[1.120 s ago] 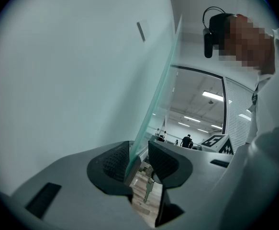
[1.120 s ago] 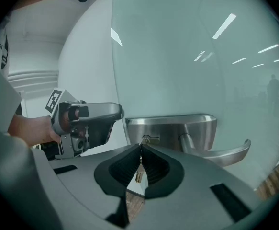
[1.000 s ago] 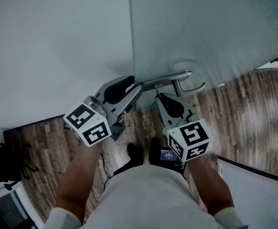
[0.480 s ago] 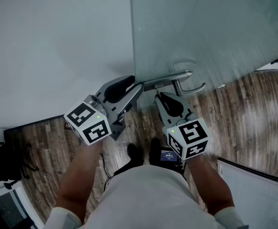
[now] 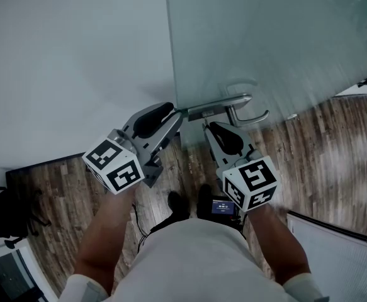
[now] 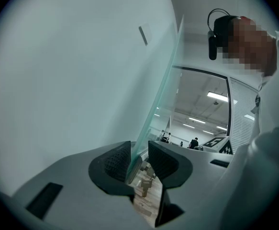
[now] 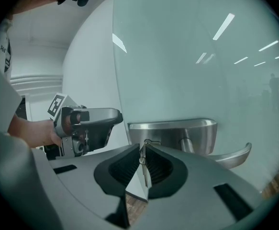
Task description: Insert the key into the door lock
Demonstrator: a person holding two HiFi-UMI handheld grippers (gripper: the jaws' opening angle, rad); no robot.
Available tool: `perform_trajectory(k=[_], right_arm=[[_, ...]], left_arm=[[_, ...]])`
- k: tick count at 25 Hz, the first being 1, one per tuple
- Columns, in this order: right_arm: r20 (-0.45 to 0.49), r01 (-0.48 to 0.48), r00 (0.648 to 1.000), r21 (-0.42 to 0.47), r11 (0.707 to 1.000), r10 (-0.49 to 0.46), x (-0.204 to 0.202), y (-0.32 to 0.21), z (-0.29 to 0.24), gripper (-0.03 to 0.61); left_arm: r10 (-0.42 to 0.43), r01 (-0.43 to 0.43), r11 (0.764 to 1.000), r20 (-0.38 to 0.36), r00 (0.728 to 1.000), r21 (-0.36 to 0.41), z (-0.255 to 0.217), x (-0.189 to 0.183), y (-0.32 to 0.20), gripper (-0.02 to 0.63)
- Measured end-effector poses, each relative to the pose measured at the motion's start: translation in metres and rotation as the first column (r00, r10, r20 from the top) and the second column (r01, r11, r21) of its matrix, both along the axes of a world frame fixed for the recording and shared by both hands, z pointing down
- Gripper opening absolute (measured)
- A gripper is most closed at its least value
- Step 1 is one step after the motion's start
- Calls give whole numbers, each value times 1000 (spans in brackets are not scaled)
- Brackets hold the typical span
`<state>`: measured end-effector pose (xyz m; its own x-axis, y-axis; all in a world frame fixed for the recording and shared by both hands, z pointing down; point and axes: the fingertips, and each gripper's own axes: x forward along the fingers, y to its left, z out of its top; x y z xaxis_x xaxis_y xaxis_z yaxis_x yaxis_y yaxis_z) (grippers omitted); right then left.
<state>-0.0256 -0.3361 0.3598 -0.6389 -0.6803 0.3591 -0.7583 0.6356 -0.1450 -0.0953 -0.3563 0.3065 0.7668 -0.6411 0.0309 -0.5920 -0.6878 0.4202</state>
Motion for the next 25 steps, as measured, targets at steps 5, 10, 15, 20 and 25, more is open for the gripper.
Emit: perform_trajectory(k=[5, 10, 15, 20, 25], right_arm=[[4, 10, 1000, 4, 1000, -10, 4, 3, -6, 21], [18, -4, 1000, 12, 1000, 3, 15, 7, -11, 21], [18, -26, 1000, 21, 999, 25, 28, 12, -19, 20], [35, -27, 999, 20, 999, 27, 36, 20, -28, 20], [82, -22, 996, 27, 999, 20, 40, 29, -43, 20]], left_arm=[[-17, 17, 1000, -7, 1000, -4, -3, -3, 5, 121], [-26, 26, 1000, -15, 1000, -5, -3, -3, 16, 120], [-19, 19, 1000, -21, 1000, -17, -5, 3, 32, 117], [6, -7, 1000, -29, 1000, -16, -9, 11, 50, 75], [26, -26, 1000, -42, 999, -5, -15, 15, 66, 34]])
